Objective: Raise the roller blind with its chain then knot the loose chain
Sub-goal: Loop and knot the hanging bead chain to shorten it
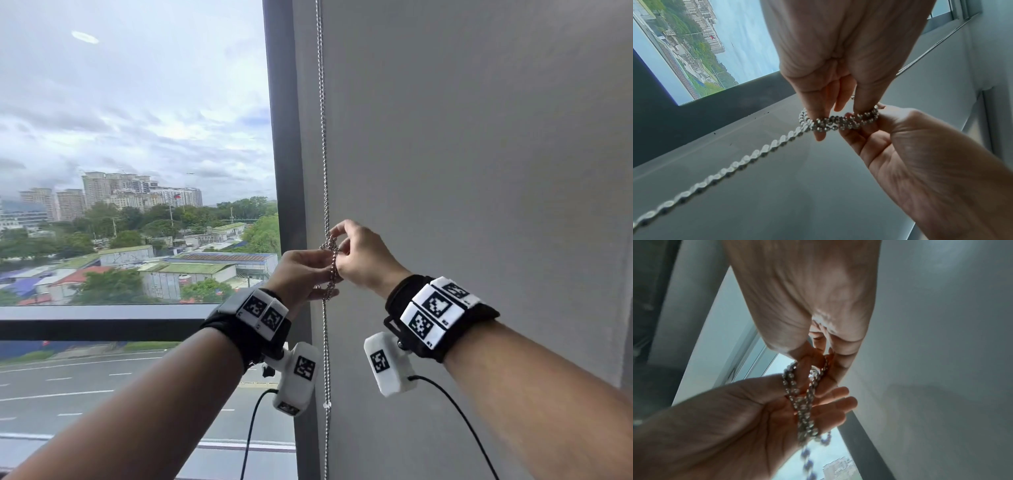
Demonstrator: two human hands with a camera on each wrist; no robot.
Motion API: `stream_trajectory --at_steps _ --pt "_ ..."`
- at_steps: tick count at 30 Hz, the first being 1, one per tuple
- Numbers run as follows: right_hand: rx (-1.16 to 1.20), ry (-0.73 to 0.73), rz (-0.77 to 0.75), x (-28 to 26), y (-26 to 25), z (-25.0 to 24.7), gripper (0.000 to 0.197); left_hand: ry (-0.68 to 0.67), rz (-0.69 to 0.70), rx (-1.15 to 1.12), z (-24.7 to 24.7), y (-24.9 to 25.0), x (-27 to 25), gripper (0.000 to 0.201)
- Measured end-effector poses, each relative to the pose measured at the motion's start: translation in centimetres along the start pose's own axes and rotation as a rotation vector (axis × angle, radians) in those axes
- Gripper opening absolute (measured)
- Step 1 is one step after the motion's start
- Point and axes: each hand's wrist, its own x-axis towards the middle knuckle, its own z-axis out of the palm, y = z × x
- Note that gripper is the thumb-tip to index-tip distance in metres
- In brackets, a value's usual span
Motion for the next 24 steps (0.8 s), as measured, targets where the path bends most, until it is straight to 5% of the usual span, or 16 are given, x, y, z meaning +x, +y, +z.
stream_trajectory --at_steps 4,8,12,17,21,24 --pt "0.200 0.078 0.103 0.3 1.1 -0.6 0.030 0.049 -0.003 0.011 -0.8 0.4 0.4 0.057" --pt "0.132 0.019 0.118 0.0 2.6 -1.0 0.004 0.105 -0.002 0.025 -1.7 0.7 0.4 0.058" --pt "0.213 -0.062 0.186 -1.0 4.2 0.2 0.028 0.107 0.000 -0.002 -1.5 1.0 0.3 0.058" --pt "0.859 -0.047 0.487 -2.0 5.5 0.9 0.032 0.095 -0.011 0.029 -1.5 1.3 0.4 0.057" --pt "0.670 0.066 0.483 -2.2 6.3 1.0 0.044 0.116 0.001 0.083 -1.6 1.4 0.5 0.059" --pt "0.929 0.128 0.553 -2.3 6.9 1.1 0.028 0.129 -0.010 0.082 -1.8 1.5 0.4 0.058"
